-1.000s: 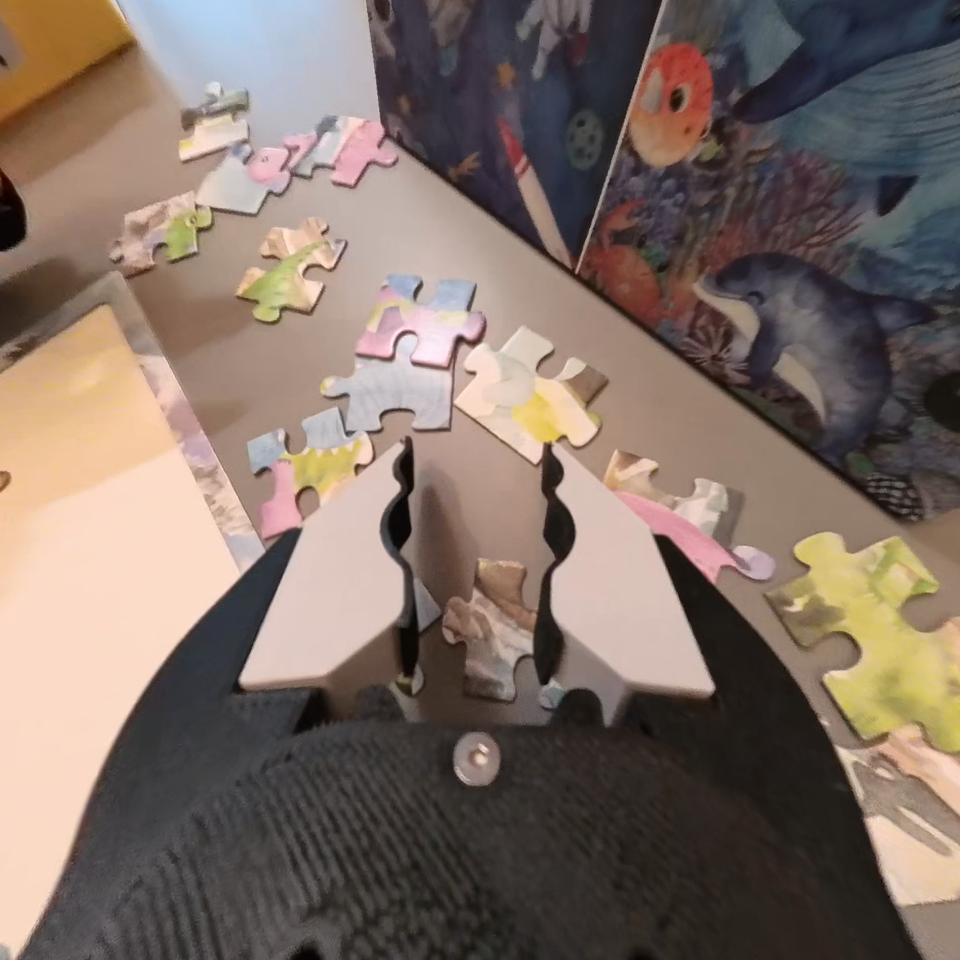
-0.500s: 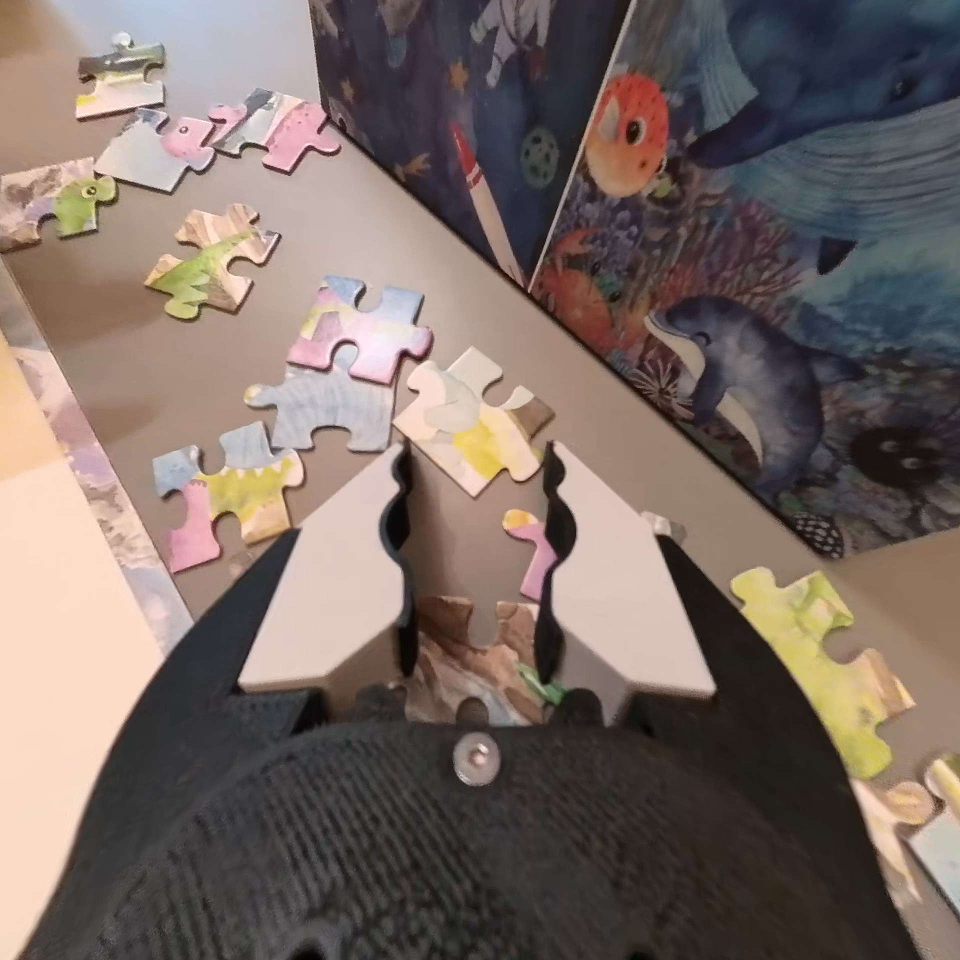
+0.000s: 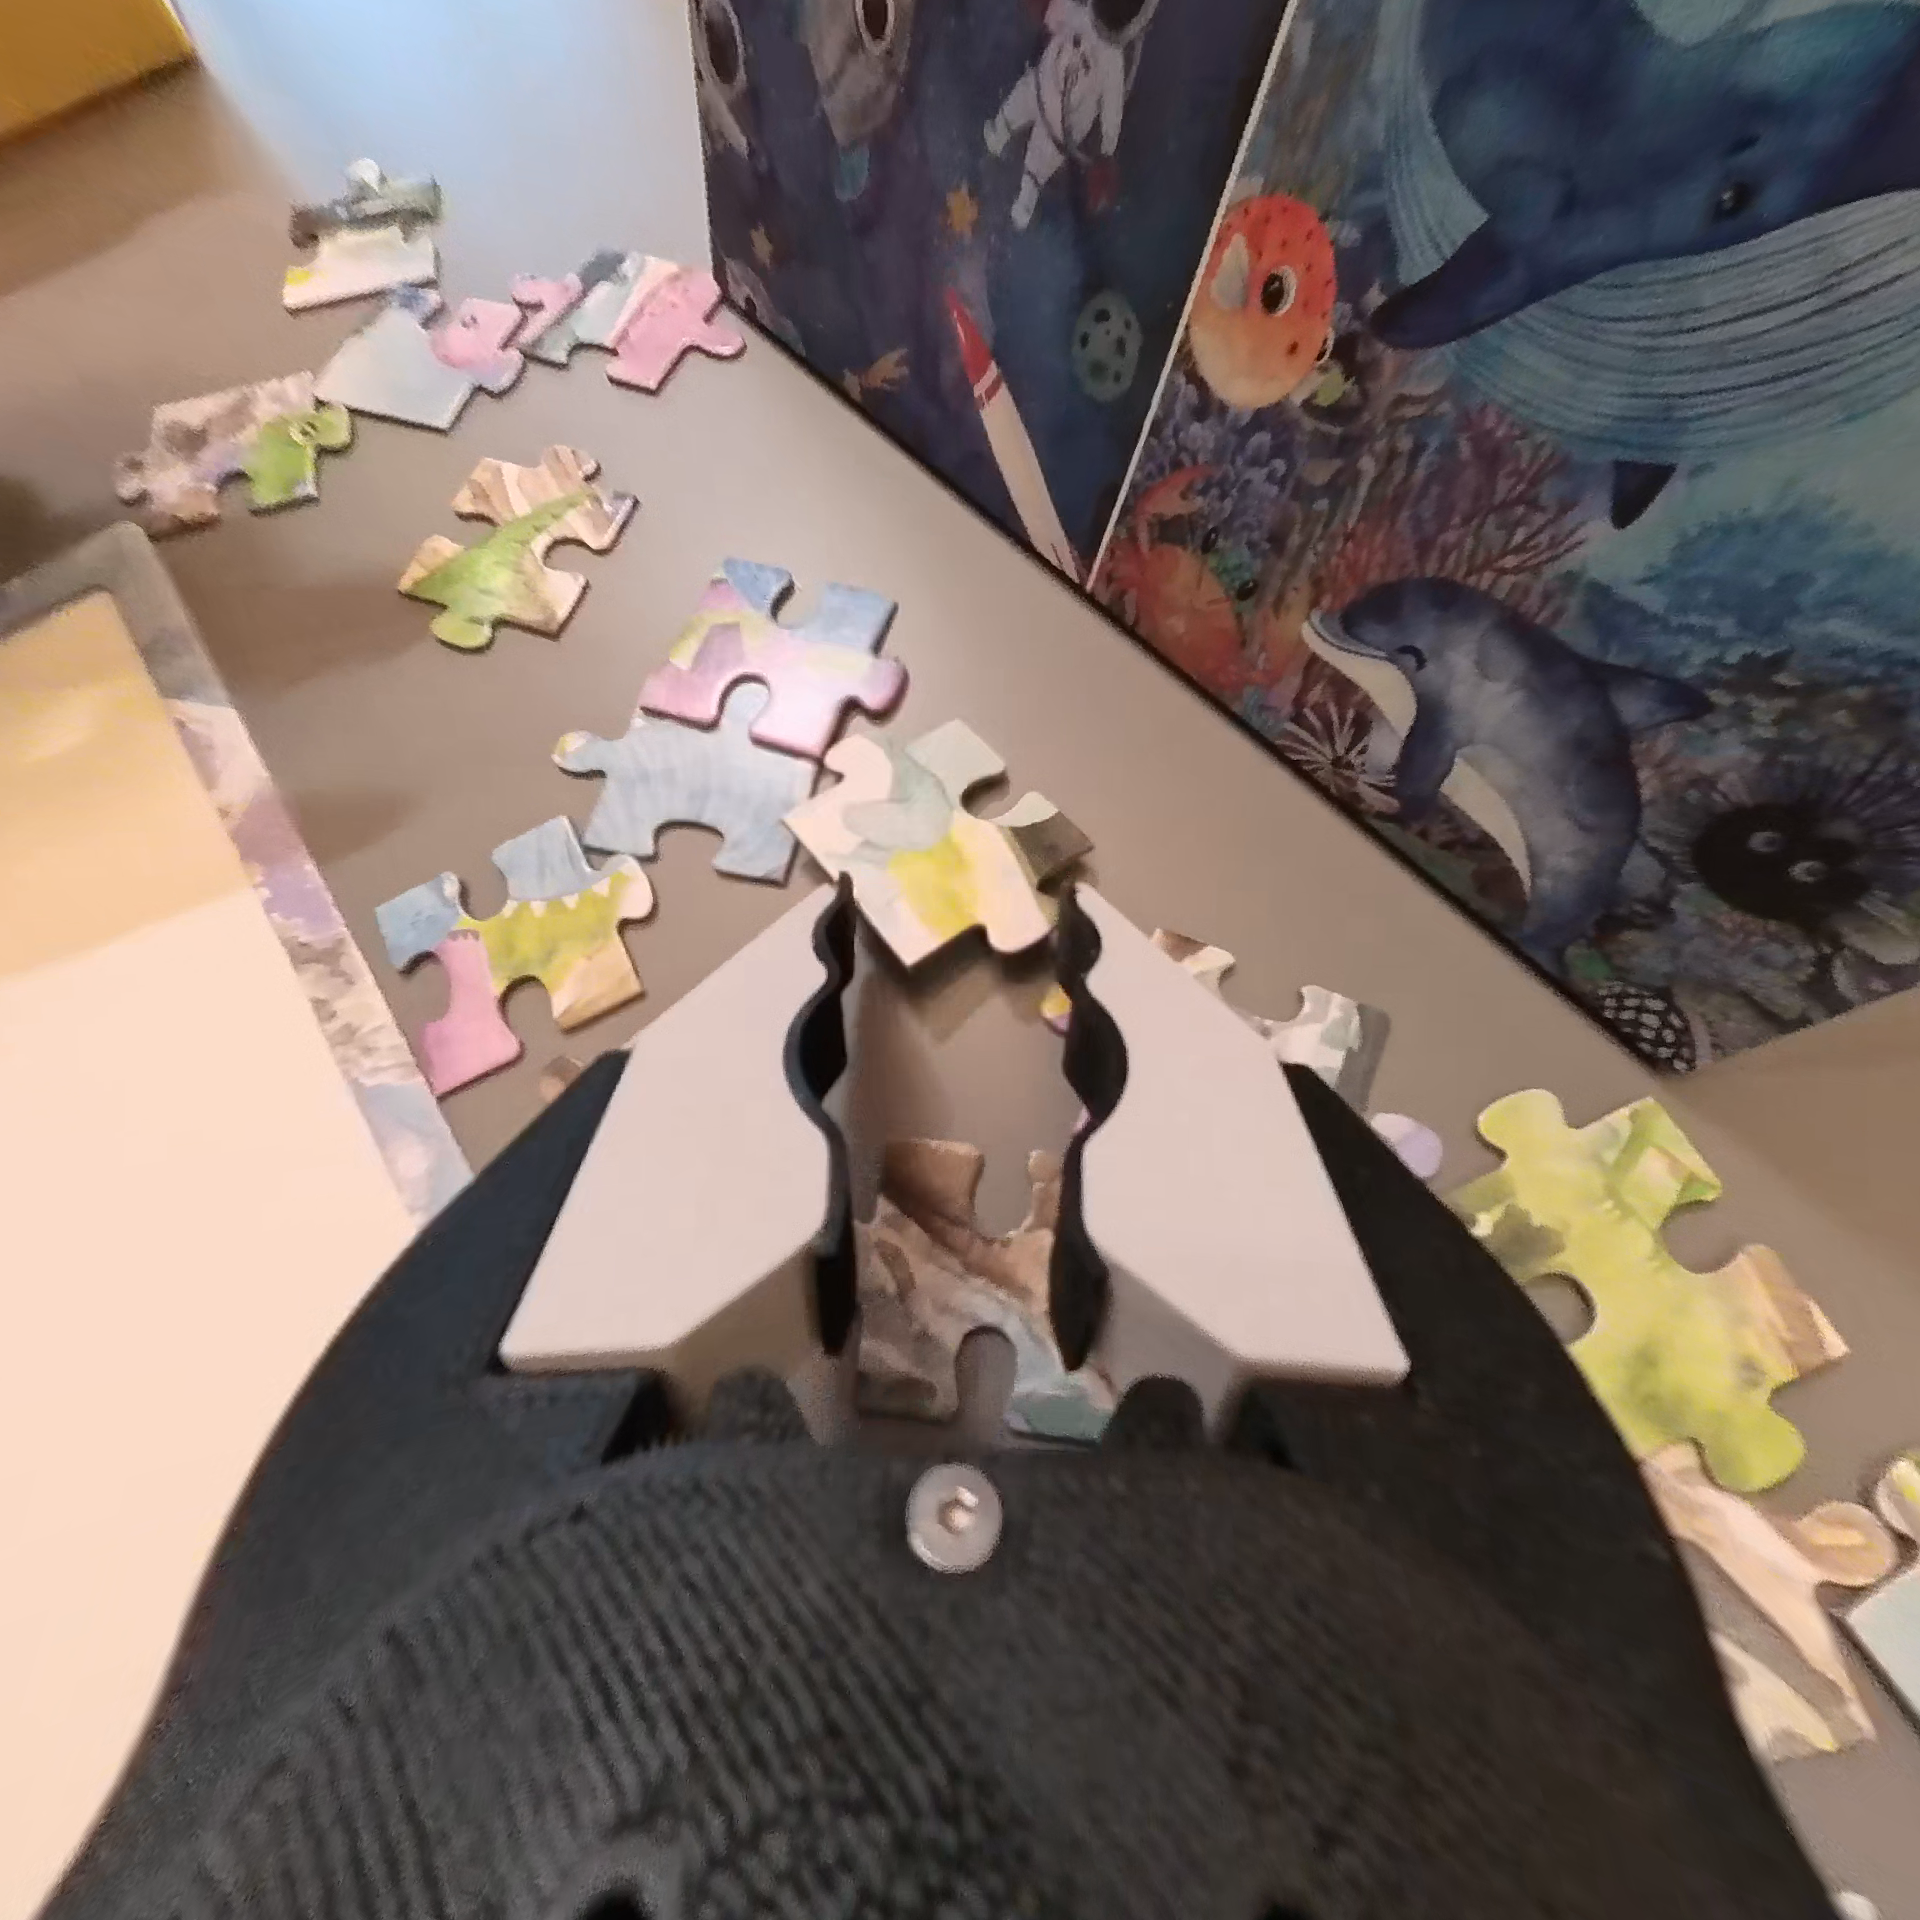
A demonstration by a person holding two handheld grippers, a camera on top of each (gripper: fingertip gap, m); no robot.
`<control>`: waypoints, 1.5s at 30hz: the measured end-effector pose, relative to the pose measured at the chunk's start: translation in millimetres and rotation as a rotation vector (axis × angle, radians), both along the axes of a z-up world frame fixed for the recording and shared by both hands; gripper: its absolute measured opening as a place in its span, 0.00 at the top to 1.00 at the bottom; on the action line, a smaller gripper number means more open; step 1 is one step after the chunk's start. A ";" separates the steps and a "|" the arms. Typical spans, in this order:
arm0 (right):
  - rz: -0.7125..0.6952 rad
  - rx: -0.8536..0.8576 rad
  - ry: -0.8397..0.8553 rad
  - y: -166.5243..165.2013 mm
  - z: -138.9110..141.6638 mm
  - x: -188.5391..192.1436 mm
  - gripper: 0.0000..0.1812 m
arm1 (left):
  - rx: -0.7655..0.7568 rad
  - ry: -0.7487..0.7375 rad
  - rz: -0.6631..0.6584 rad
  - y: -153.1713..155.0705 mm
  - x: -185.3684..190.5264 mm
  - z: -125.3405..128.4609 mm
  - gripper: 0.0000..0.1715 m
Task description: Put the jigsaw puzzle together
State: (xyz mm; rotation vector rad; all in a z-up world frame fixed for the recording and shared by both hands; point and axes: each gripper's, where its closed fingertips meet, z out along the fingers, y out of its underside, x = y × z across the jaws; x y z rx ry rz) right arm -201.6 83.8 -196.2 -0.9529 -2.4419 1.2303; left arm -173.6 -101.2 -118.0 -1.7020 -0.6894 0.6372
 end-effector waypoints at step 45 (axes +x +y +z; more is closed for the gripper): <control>0.176 0.112 0.003 -10.4 -12.0 16.9 0.83 | 0.004 -0.018 -0.008 -0.1 -0.5 -1.2 0.66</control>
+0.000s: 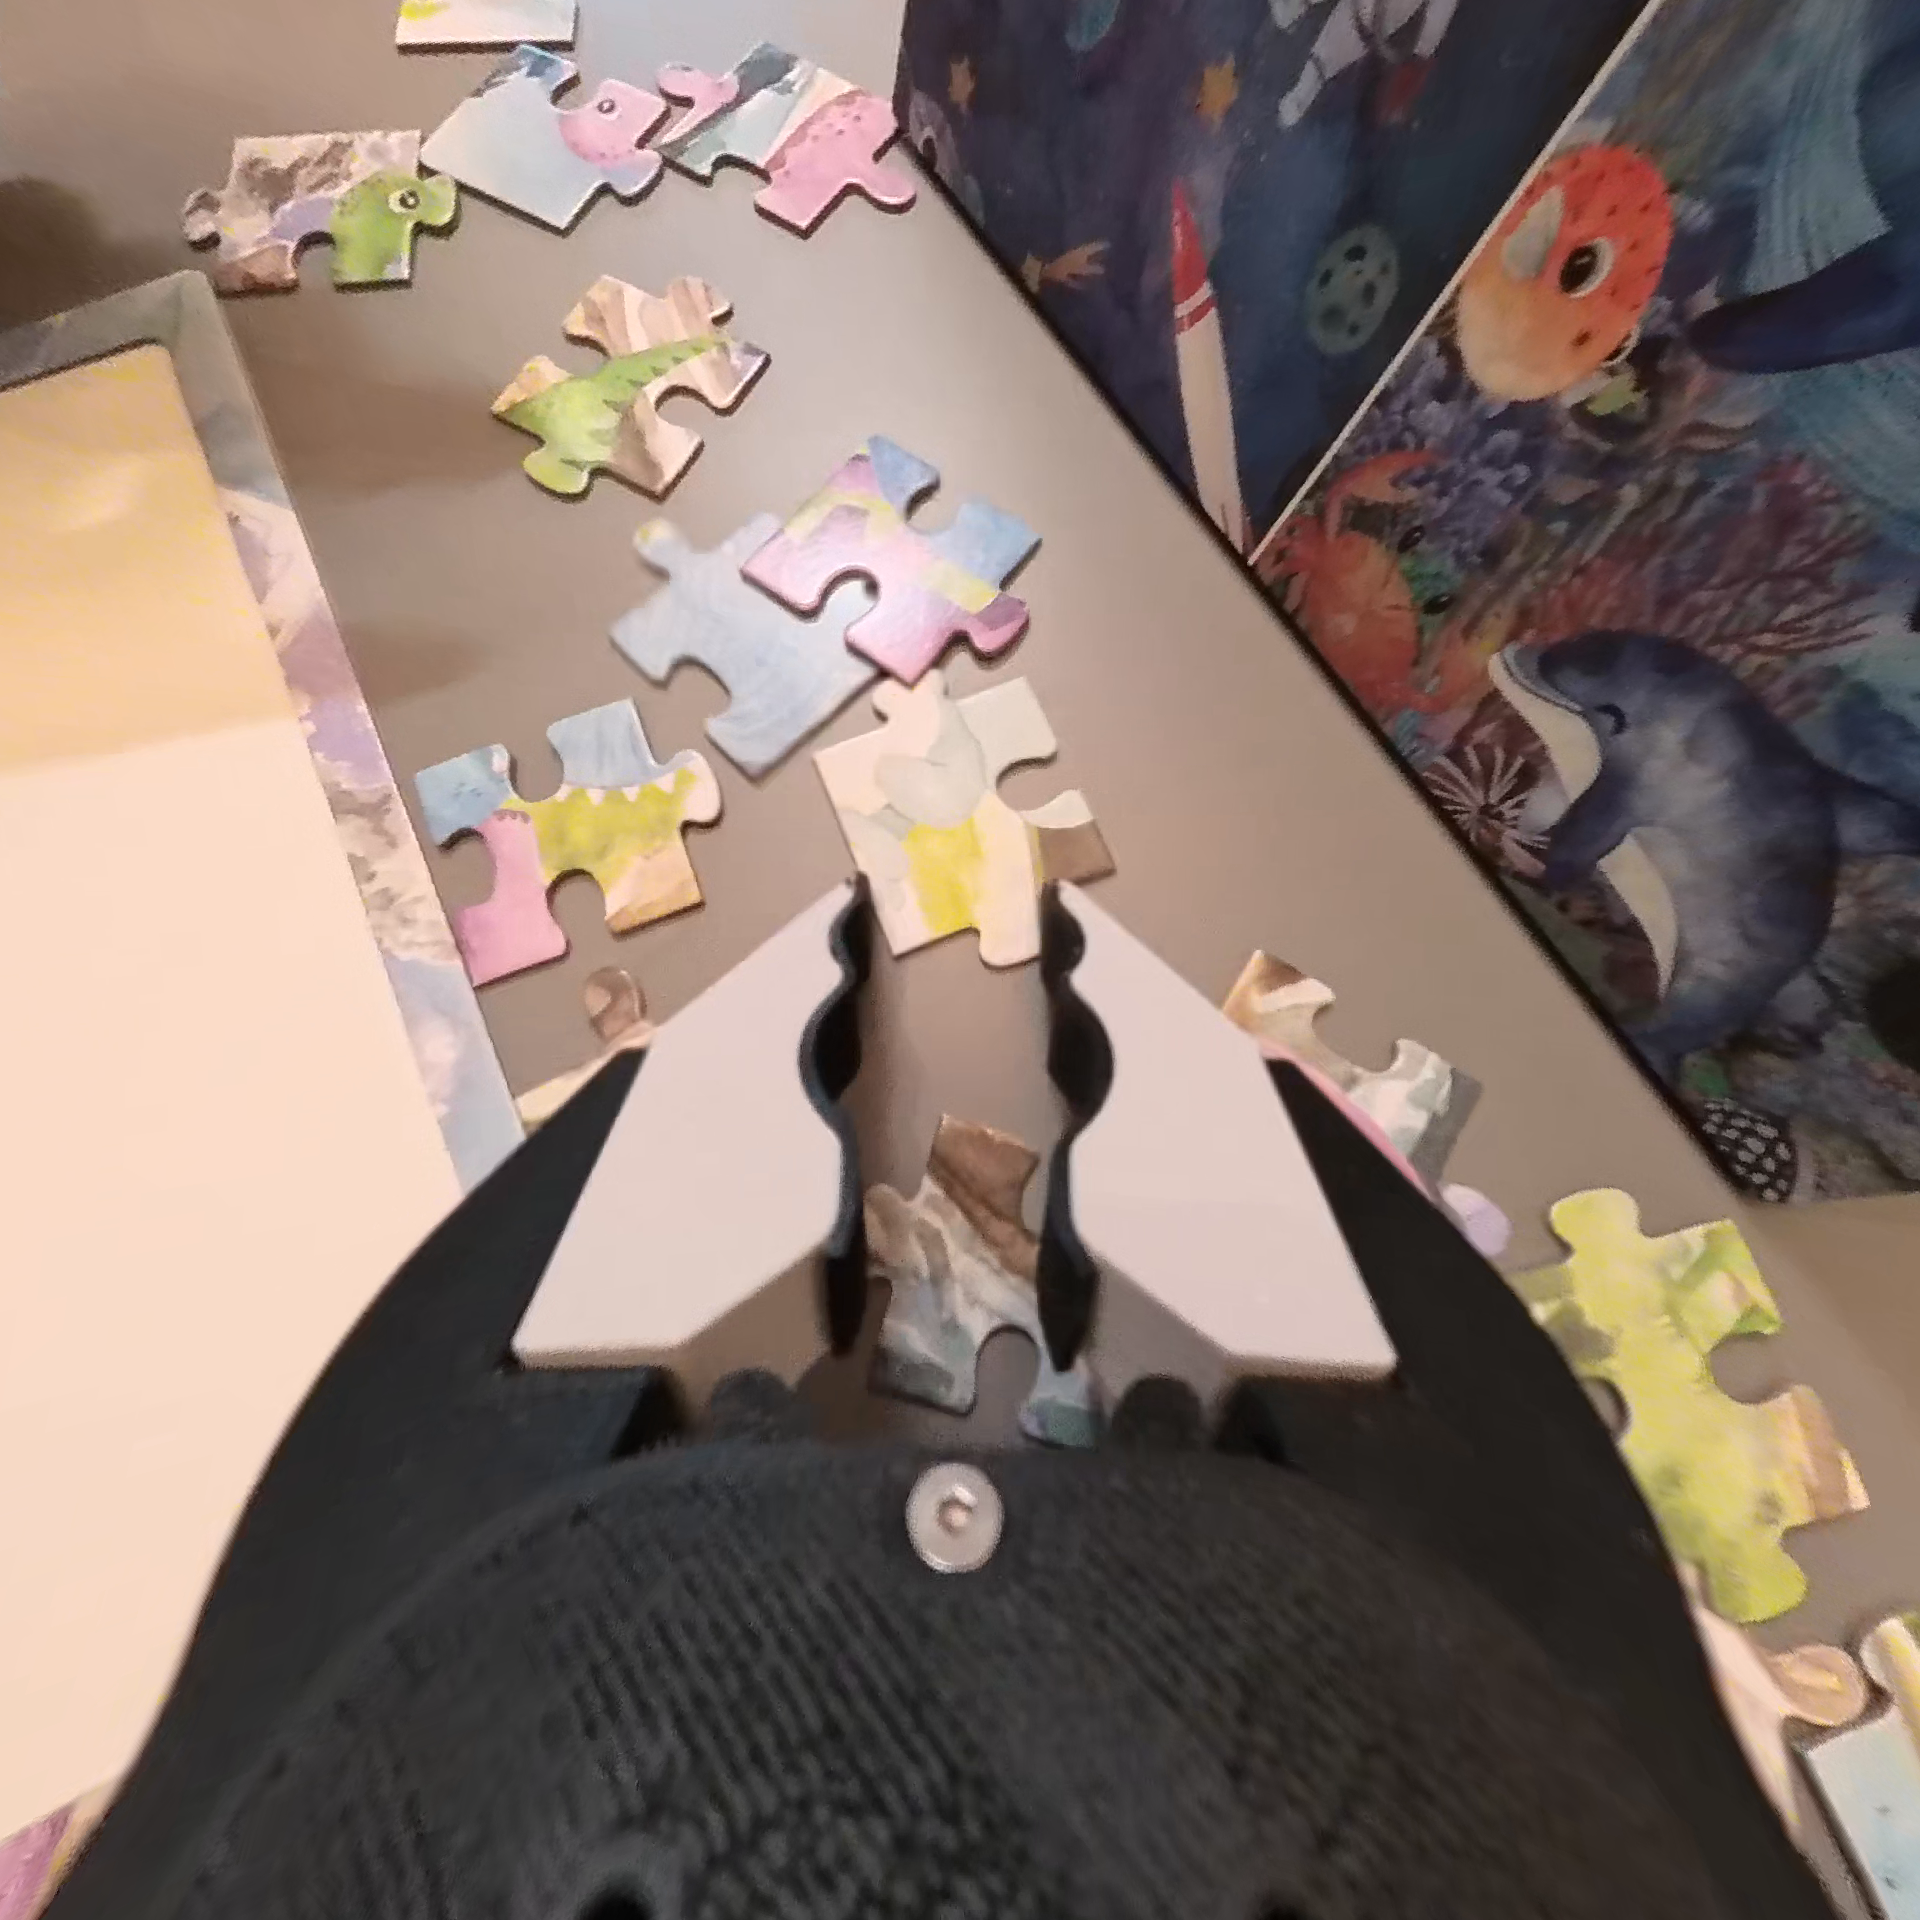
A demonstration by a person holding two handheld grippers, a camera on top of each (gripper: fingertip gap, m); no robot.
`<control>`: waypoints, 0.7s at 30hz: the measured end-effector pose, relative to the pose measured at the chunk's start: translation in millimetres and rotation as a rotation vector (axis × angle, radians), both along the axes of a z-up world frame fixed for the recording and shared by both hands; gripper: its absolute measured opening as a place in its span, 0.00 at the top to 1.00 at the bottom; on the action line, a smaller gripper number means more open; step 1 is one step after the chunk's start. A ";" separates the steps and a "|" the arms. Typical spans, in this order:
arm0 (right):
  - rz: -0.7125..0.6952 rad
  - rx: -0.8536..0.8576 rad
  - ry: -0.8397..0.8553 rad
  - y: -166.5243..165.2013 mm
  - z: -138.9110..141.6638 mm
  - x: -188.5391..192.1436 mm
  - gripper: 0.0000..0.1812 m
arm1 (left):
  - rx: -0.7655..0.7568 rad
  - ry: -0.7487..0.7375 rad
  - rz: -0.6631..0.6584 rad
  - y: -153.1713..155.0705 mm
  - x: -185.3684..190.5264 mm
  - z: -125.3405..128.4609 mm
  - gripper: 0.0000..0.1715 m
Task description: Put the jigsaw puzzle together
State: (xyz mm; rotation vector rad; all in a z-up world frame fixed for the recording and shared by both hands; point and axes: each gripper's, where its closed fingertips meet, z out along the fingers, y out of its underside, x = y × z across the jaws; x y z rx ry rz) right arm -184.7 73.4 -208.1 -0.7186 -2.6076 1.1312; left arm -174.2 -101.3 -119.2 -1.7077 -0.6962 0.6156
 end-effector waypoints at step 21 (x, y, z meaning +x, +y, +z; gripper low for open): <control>-0.028 -0.027 0.106 -5.6 30.2 2.9 0.76 | -0.009 0.010 0.002 0.2 0.5 1.3 0.66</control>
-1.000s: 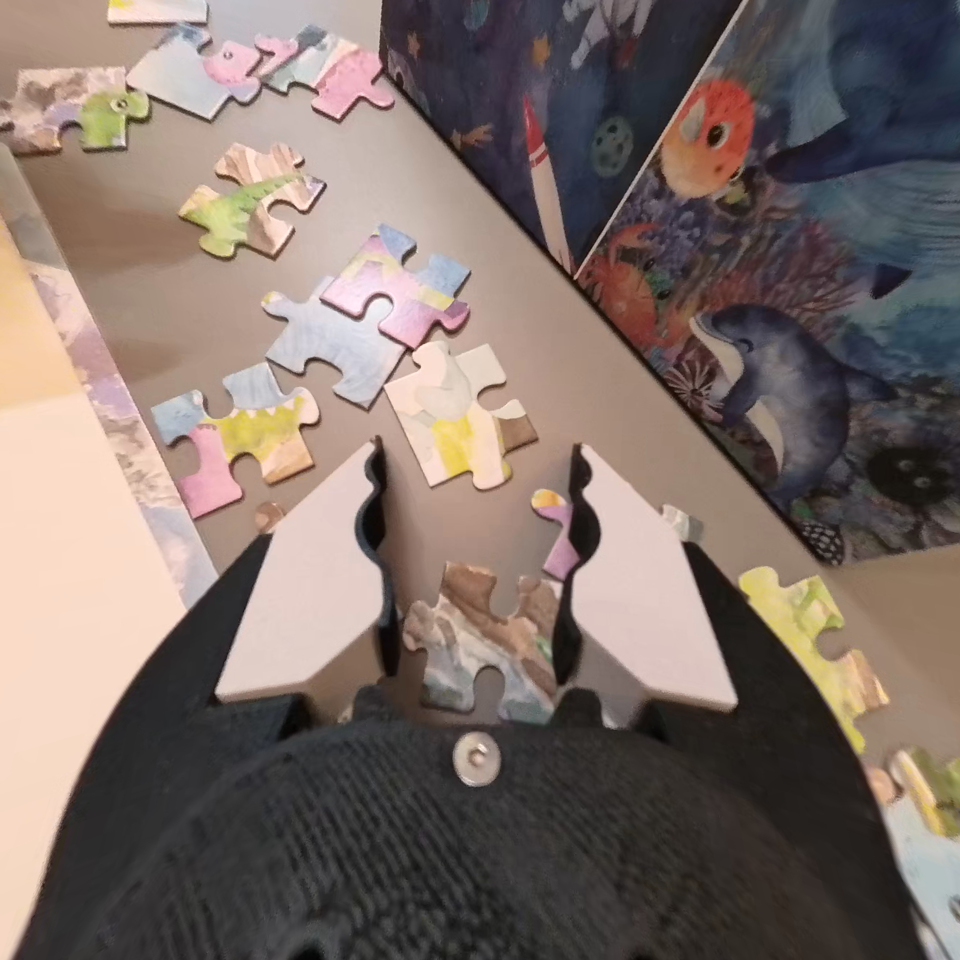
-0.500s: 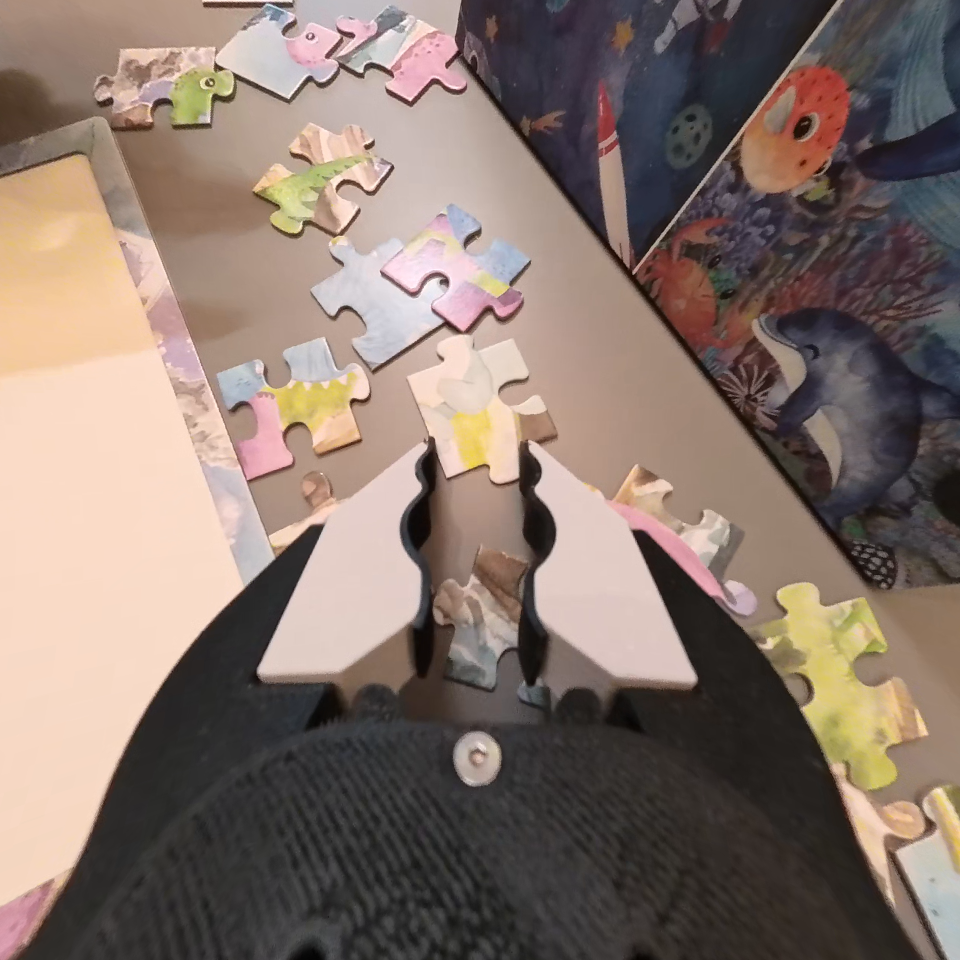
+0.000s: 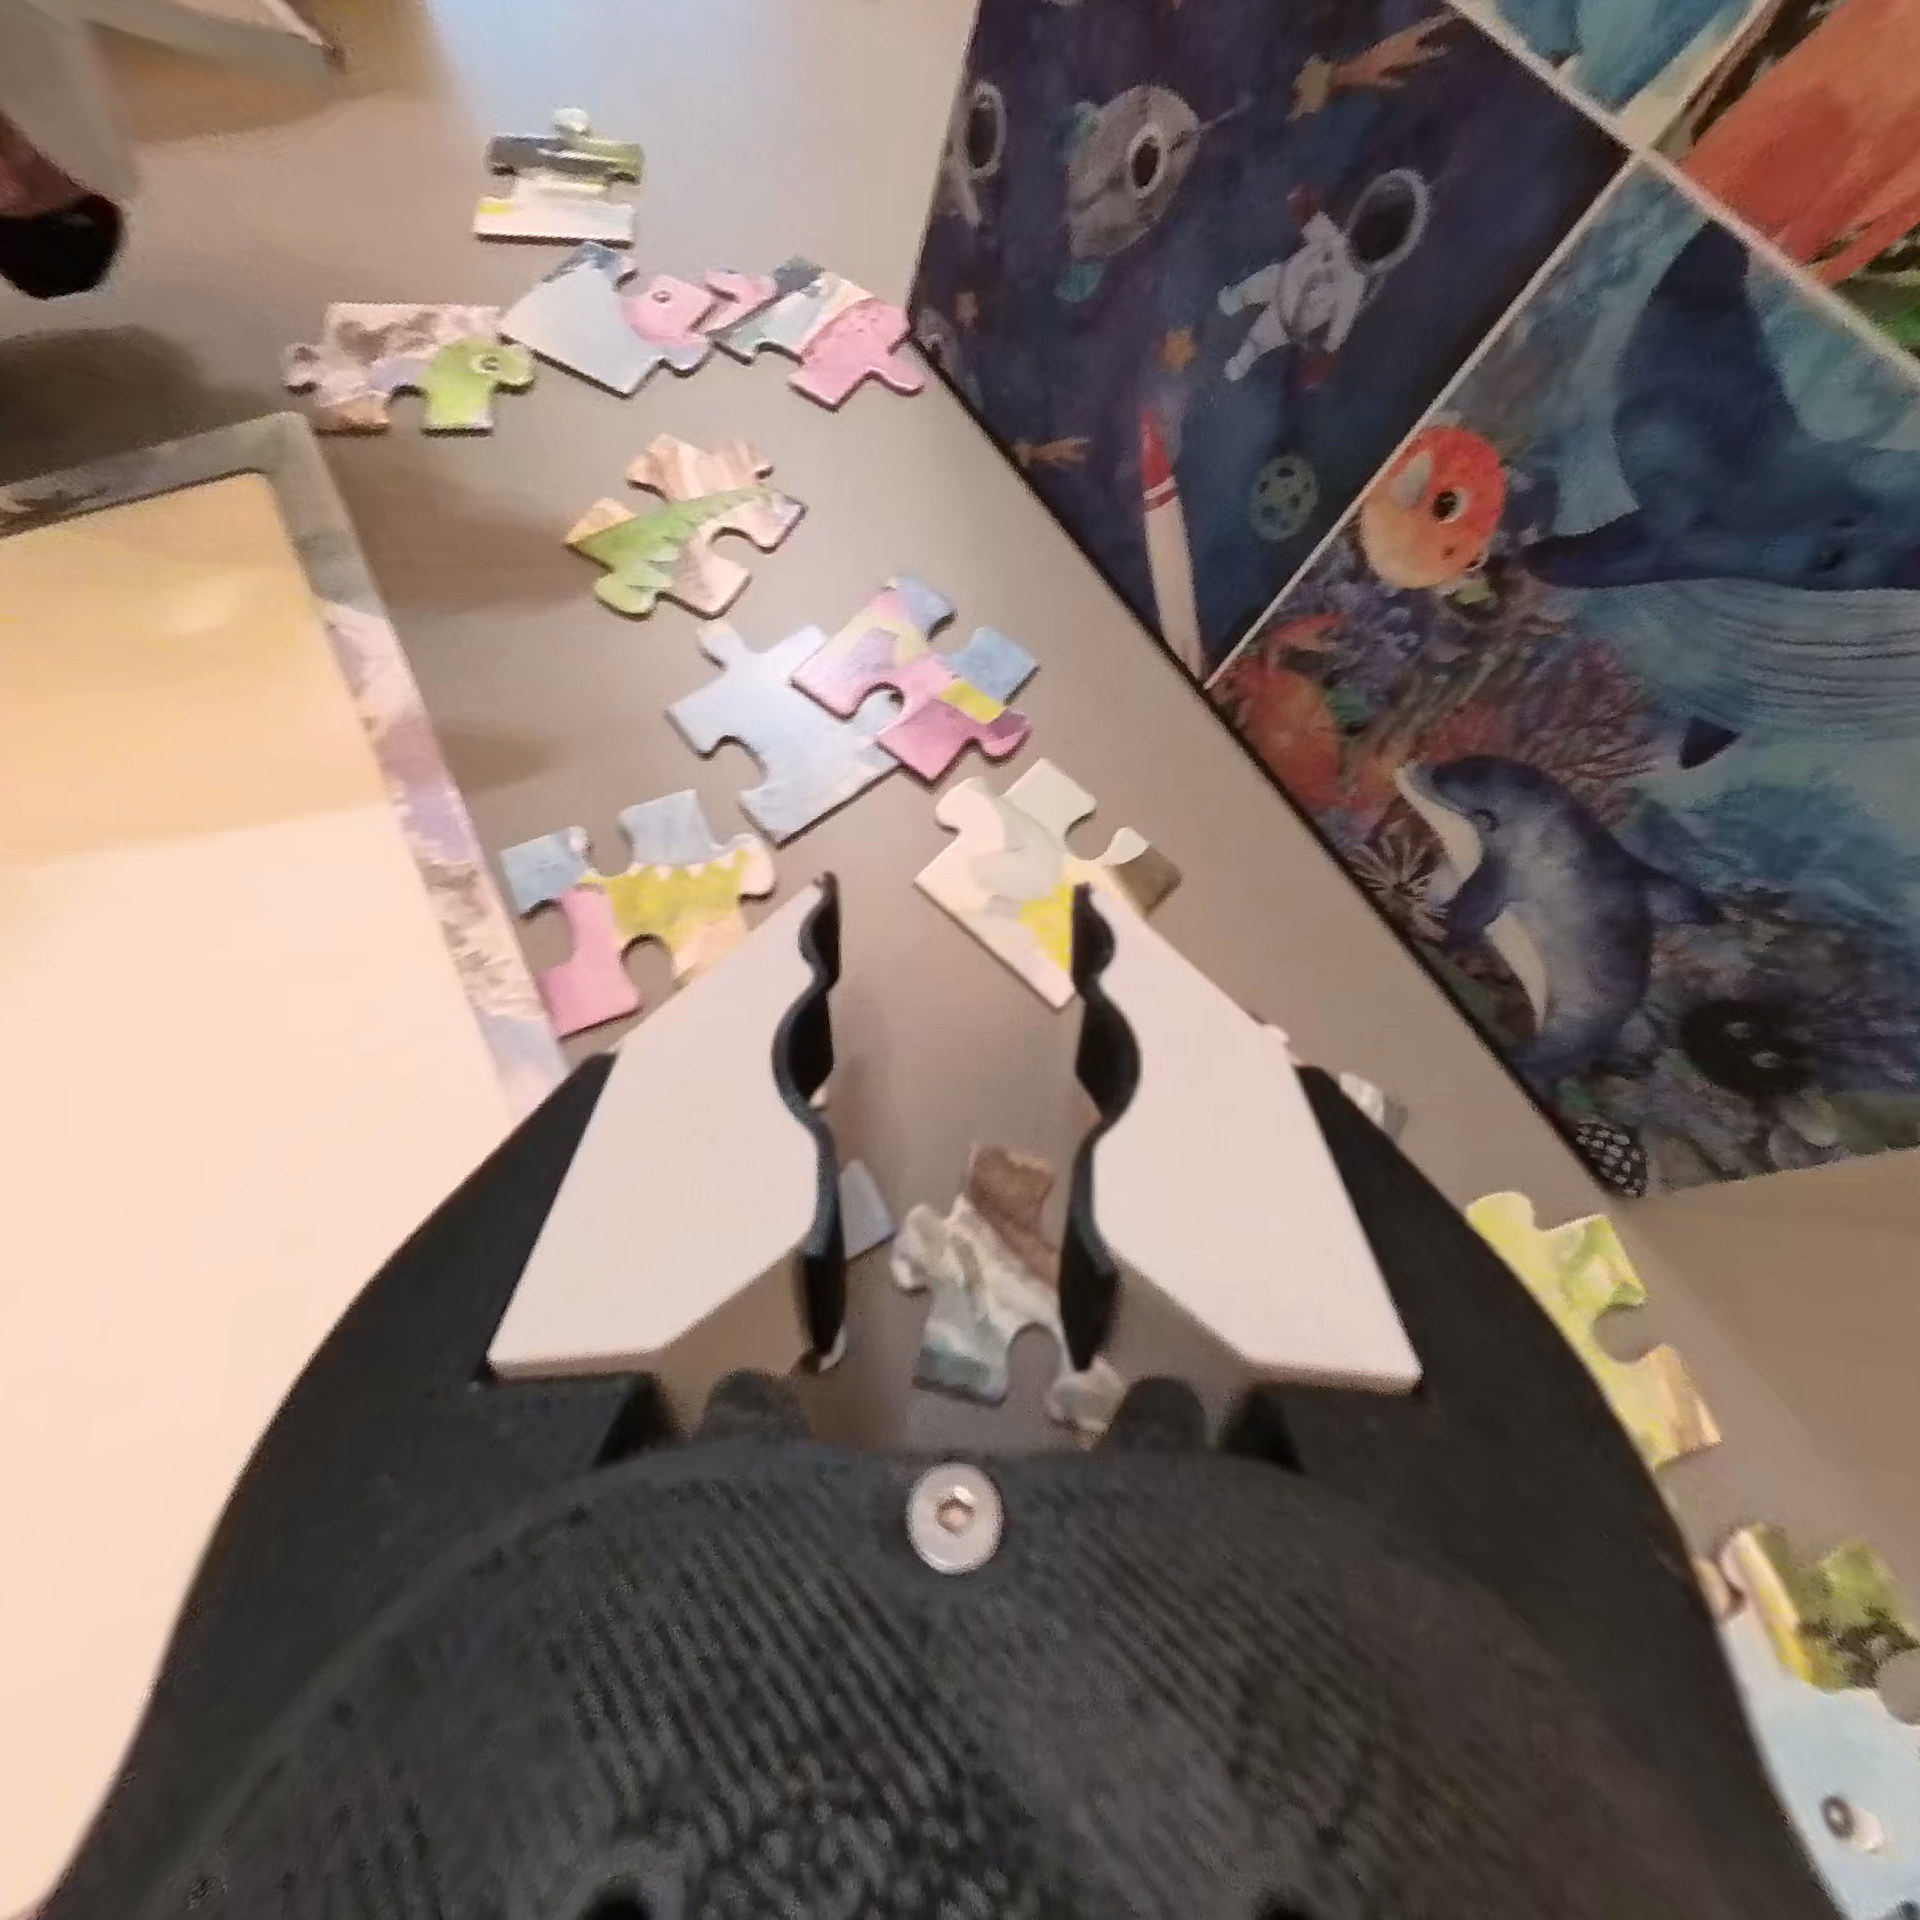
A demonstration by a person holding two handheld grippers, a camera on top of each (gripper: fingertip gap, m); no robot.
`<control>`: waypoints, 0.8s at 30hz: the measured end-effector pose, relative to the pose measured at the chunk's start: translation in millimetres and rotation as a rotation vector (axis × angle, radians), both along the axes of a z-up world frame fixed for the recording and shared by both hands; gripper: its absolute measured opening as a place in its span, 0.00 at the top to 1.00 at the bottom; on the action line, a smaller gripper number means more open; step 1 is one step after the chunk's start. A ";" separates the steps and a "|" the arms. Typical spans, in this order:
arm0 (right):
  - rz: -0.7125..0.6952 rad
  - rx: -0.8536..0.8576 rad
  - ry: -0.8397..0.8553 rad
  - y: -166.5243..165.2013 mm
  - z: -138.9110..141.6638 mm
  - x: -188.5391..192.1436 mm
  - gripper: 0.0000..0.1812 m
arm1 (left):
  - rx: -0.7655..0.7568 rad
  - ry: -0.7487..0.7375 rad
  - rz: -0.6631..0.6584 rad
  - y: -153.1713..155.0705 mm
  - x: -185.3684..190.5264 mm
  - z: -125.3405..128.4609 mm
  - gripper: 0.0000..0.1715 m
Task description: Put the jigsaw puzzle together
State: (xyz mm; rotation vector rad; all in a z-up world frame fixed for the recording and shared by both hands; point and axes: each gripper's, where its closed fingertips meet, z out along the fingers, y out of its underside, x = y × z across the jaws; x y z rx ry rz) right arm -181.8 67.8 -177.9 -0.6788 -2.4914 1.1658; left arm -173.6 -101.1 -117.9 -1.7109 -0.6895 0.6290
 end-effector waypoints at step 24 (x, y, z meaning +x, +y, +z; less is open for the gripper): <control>0.143 0.030 -0.132 -3.5 -26.3 13.9 1.00 | 0.117 -0.071 -0.002 -5.7 -3.7 -1.1 0.66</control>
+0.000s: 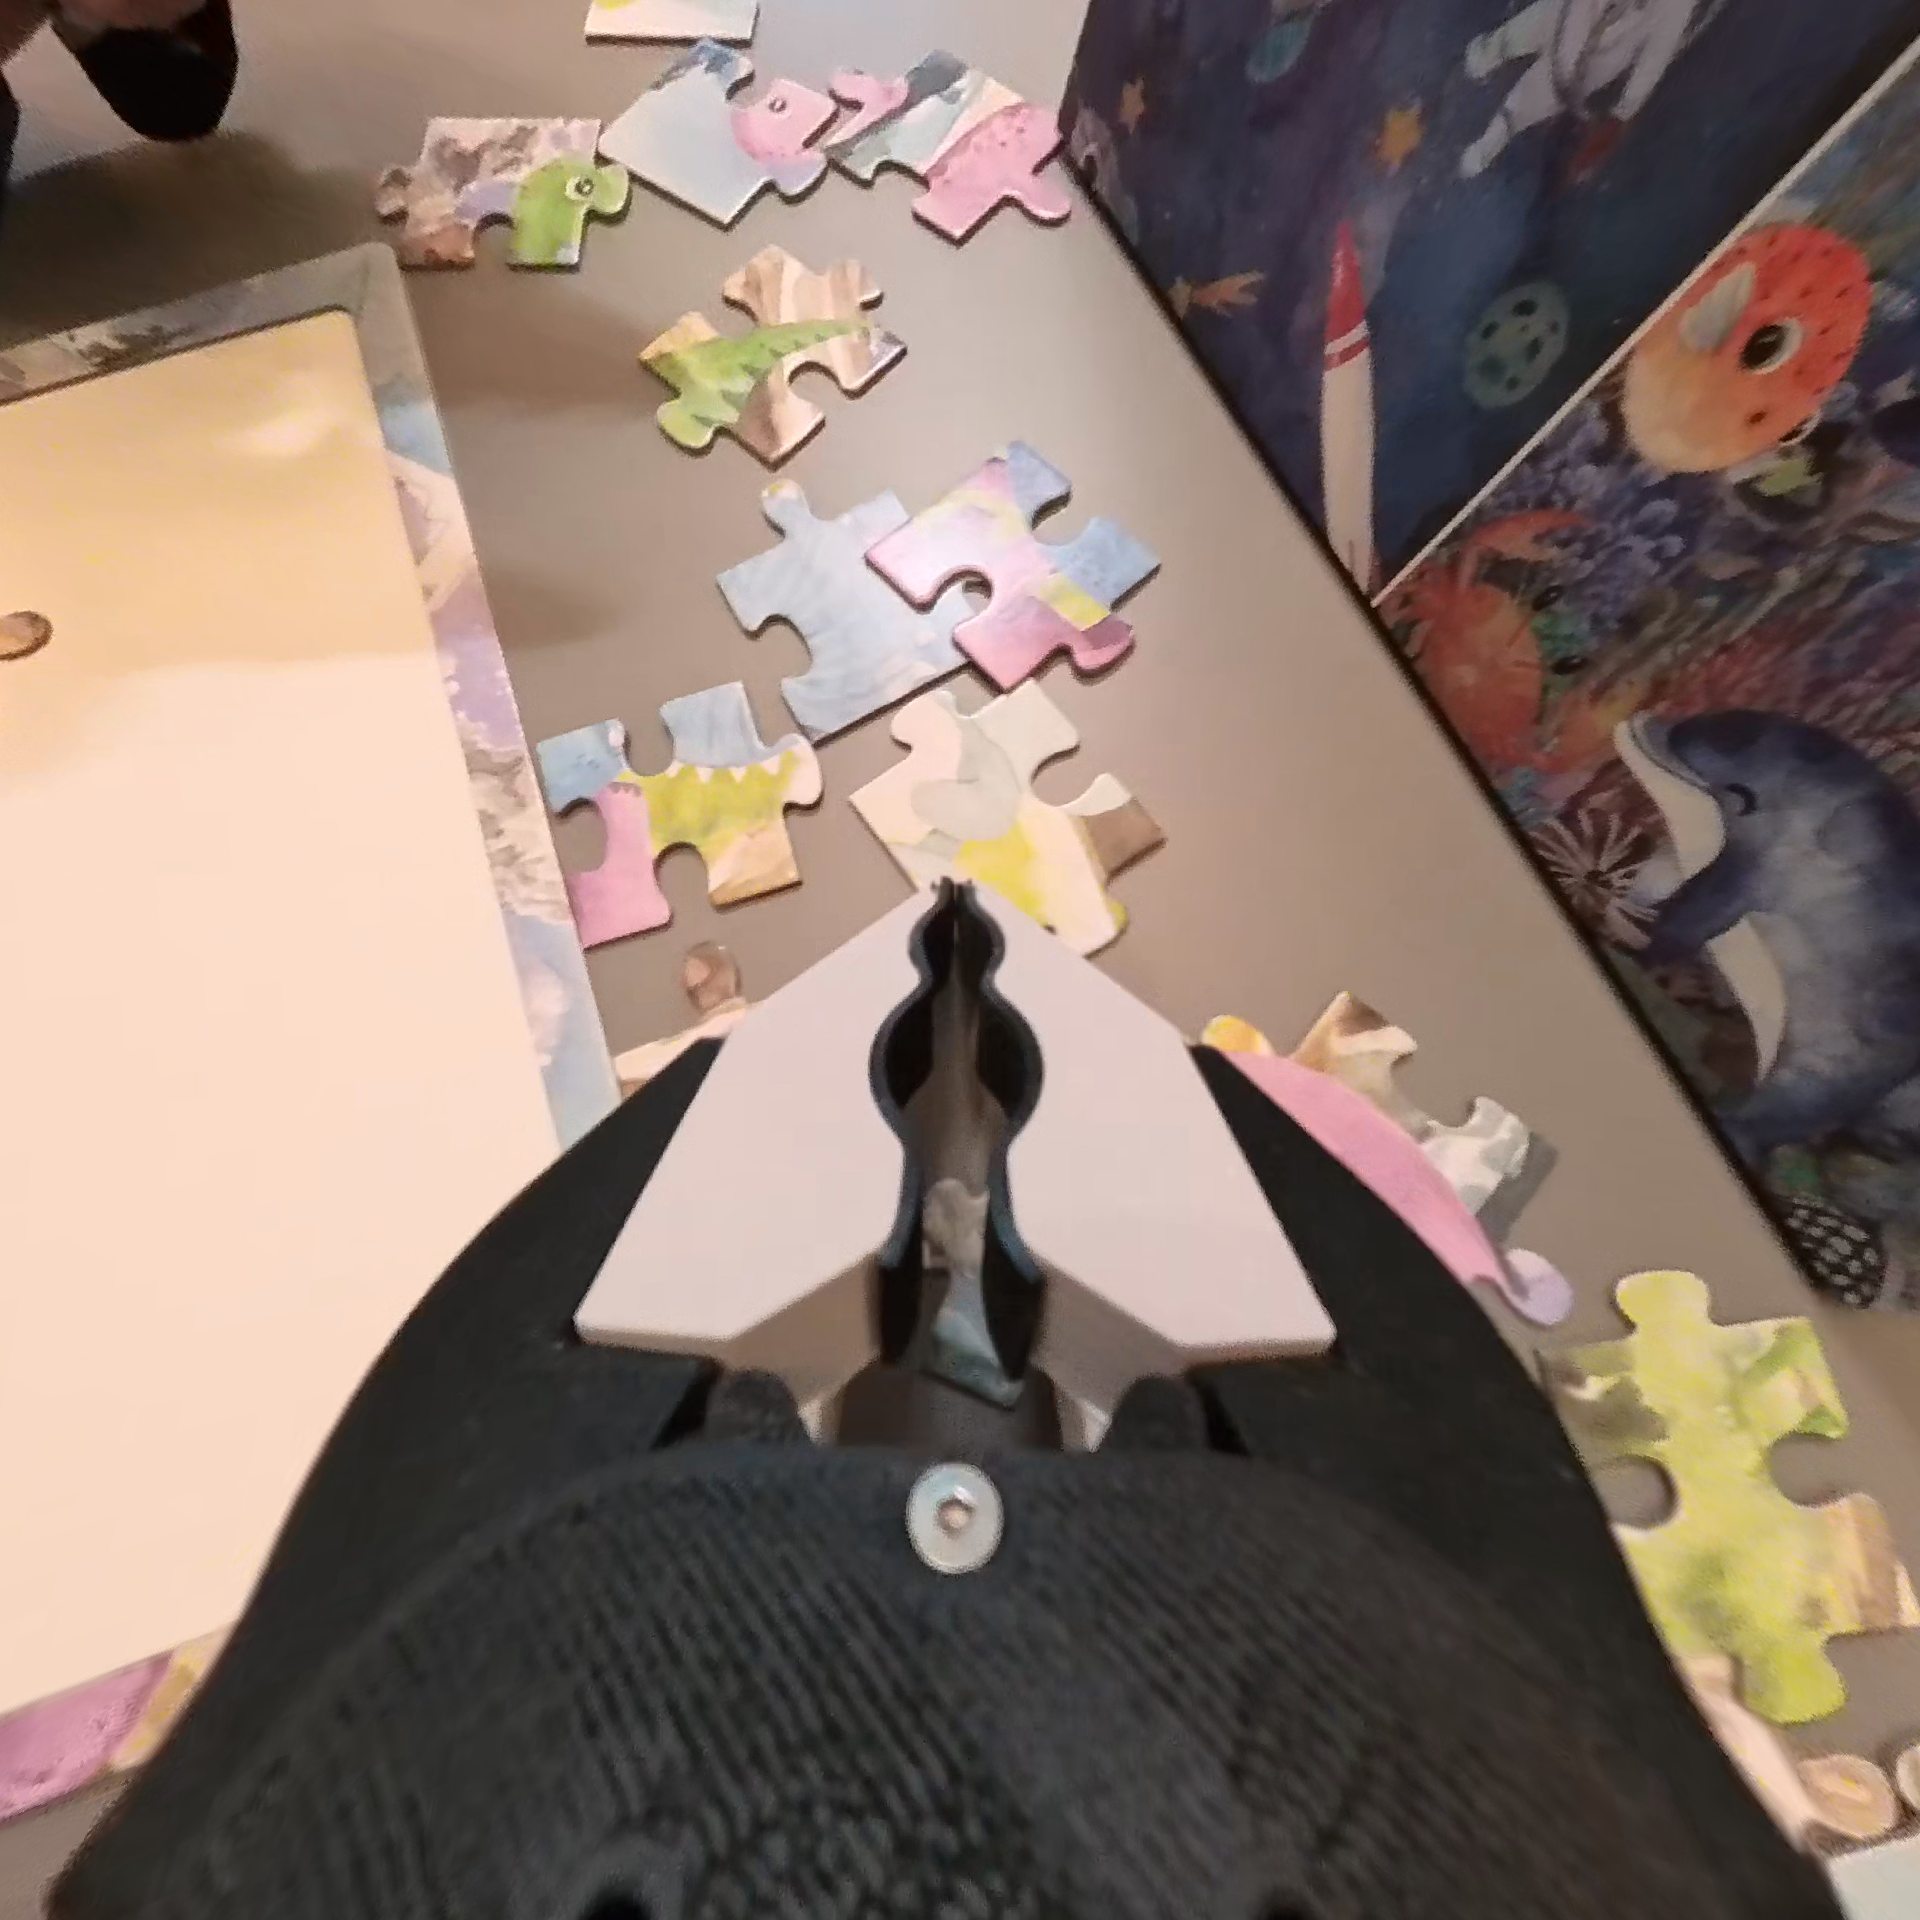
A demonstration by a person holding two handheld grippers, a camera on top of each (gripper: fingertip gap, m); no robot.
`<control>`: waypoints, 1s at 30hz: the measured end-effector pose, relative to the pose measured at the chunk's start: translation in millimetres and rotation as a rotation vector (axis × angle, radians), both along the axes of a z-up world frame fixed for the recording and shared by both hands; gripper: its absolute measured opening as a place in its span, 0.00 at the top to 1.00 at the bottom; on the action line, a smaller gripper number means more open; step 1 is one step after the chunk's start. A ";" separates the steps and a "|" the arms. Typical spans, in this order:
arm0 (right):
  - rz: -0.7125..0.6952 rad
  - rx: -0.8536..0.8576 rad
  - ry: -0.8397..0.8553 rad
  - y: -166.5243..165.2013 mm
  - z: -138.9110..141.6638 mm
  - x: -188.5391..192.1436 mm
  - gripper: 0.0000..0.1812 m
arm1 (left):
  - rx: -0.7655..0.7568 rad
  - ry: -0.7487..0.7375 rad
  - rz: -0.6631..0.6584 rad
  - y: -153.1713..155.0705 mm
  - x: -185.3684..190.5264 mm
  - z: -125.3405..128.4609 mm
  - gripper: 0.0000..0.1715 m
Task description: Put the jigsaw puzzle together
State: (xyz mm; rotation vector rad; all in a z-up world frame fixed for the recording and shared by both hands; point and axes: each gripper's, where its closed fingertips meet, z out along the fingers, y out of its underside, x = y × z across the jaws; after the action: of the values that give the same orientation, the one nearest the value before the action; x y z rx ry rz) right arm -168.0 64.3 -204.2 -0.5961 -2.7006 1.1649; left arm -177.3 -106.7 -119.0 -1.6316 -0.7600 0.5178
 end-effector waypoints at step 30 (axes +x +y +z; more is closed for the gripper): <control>0.071 -0.032 0.016 -11.1 -4.1 -3.1 0.73 | 0.030 -0.030 -0.007 -0.2 -1.2 -2.6 0.66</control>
State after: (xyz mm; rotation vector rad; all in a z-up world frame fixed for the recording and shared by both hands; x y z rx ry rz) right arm -171.0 53.2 -208.2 -0.4975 -2.7152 1.2262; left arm -178.5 -107.0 -121.7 -1.6171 -0.7801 0.4757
